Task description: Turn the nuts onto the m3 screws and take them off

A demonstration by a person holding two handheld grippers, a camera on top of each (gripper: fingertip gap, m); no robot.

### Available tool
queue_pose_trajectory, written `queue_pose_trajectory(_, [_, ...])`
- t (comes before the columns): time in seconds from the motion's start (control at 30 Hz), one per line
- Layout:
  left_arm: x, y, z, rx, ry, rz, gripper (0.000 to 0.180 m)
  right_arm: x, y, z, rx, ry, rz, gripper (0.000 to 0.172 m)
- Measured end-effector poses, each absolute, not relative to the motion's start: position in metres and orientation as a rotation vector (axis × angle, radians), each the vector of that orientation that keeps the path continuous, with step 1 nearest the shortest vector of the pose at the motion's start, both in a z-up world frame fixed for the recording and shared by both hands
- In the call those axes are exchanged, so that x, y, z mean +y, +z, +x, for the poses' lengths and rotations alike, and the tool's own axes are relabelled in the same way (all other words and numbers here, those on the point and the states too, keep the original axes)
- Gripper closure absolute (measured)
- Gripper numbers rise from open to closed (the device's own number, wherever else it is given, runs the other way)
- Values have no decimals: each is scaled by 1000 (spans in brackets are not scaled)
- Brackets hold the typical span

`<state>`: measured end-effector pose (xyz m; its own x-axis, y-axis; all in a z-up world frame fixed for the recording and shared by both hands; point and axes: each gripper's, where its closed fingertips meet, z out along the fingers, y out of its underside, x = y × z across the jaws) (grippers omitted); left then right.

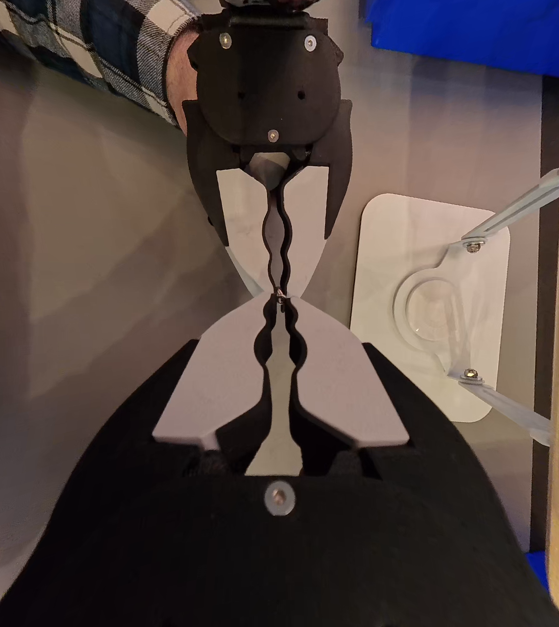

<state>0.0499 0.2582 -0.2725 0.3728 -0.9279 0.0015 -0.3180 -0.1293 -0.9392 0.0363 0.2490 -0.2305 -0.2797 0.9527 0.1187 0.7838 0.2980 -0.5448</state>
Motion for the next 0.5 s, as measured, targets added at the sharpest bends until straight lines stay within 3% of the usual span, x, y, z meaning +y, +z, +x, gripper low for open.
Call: queue_pose_trajectory(0.5, [258, -276, 50, 1140, -760, -1676, 177, 247, -235, 37, -2182, 516, -1540, 167])
